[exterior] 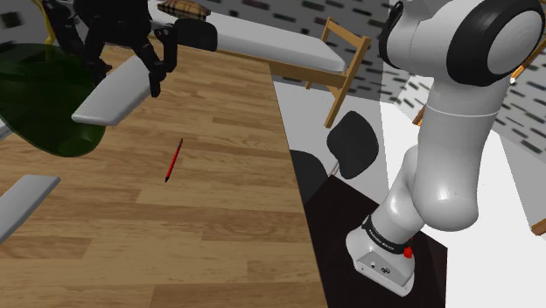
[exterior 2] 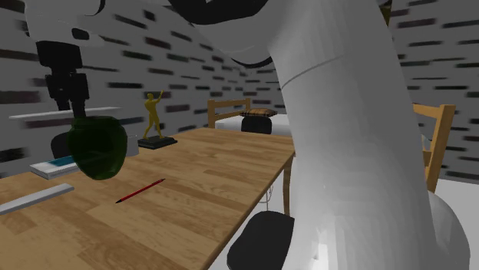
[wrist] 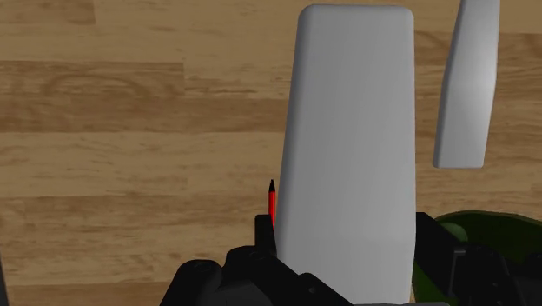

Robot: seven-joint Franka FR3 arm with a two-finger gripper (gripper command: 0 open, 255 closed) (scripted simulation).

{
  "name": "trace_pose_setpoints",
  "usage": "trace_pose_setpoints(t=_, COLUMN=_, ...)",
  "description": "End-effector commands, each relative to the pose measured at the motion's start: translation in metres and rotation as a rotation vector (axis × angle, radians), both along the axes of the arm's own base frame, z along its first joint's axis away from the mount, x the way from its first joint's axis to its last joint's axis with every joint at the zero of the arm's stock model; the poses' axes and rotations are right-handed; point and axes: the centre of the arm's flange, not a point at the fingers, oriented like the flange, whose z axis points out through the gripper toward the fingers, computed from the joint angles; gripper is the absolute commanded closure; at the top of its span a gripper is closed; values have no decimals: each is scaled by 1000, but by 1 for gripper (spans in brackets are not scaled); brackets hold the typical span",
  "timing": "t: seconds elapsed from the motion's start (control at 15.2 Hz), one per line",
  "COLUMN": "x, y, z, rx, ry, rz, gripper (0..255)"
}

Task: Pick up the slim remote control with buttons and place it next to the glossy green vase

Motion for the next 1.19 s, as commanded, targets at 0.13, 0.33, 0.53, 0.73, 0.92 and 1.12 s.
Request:
trace_pose_setpoints(t=0.13, x=1, y=1, z=-20, rx=1, ry=-1, rz=0, gripper=255)
trace_pose_setpoints(t=0.33, x=1, y=1, z=-36, rx=1, ry=-1, rz=0, gripper=255)
trace_pose_setpoints(t=0.53, x=1, y=1, z=-52, rx=1, ry=-1, rz=0, gripper=255)
trace_pose_setpoints(t=0.73, x=1, y=1, z=-68, rx=1, ry=-1, rz=0, gripper=255)
trace_pose_setpoints(t=0.92, x=1, y=1, z=-84, rx=1, ry=-1, rz=0, gripper=255)
trace_pose_setpoints(t=1.12, x=1, y=1, z=-99, rx=1, ry=-1, rz=0, gripper=255)
